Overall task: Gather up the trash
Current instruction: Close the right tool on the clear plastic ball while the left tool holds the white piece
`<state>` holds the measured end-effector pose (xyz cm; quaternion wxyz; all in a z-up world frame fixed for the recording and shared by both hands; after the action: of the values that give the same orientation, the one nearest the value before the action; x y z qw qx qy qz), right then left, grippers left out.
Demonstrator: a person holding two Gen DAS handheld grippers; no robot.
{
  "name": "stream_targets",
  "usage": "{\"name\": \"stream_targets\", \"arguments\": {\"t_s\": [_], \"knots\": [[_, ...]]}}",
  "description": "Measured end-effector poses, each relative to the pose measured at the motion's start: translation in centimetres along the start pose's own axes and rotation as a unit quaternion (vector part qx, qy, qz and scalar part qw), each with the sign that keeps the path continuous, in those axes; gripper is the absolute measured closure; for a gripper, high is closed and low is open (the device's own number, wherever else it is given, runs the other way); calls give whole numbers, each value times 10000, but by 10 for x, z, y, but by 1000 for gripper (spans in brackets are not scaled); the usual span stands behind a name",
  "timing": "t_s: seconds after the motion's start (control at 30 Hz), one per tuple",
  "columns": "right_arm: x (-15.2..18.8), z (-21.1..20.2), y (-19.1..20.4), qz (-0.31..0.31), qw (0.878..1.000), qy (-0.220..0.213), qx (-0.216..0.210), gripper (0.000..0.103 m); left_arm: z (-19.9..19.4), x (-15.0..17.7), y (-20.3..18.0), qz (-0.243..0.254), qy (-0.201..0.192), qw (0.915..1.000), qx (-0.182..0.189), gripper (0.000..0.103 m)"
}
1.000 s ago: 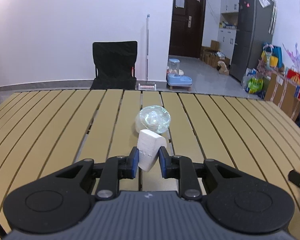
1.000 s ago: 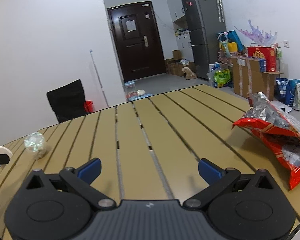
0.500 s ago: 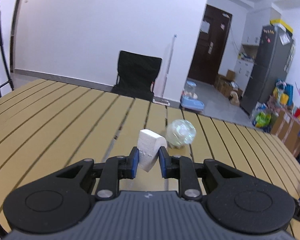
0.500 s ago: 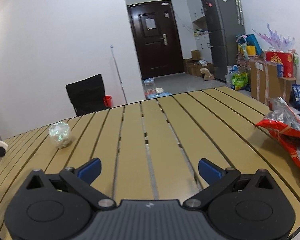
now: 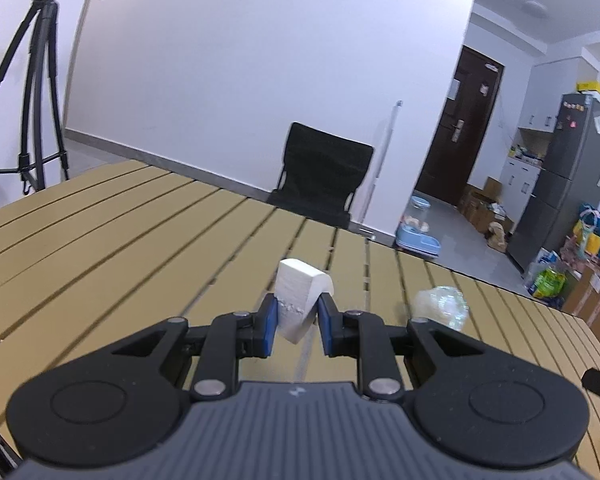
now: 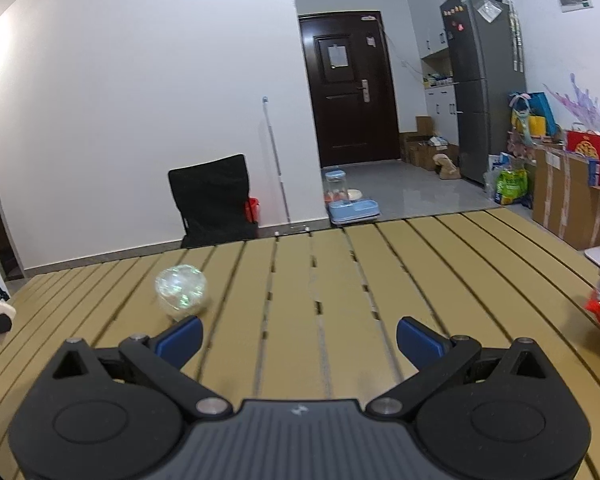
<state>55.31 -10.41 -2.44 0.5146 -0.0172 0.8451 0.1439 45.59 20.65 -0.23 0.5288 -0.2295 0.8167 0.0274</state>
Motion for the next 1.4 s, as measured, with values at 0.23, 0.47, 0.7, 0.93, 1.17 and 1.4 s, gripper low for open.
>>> {"name": "stream_targets", "arguments": {"t_s": [0.23,0.47,0.7,0.93,1.17,1.4], "knots": [[-16,30,31,-125,9998,138,-88,0,7,-4,19,-55,-99,9995,-298,82],[-30,74,62,-247,9990,346,-146,0,17,-4,29,-133,-72,9988,-456,82],[-26,125,102,-607,9957,653,-266,0,27,-9,54,-335,-75,9972,-669,82],[-14,169,126,-708,9929,931,-196,1,36,-7,72,-436,-37,9957,-816,82],[-9,201,131,-655,9900,1244,-130,17,44,-3,73,-412,53,9956,-842,82],[-4,203,124,-321,9890,1385,-402,58,45,-3,67,-349,72,9964,-765,82]]}}
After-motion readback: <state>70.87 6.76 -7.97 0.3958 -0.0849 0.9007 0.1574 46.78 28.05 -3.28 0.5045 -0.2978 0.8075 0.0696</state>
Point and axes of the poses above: each gripper's, at about its wrist camera, not at the fingertips, and z roughly the way its jaws point, y to its left, x to its underside, the point moved 5 cm from there along z, roughly the way its jaws point, and after that the axes turned 4 degrees about z, right-handed, at the moved point
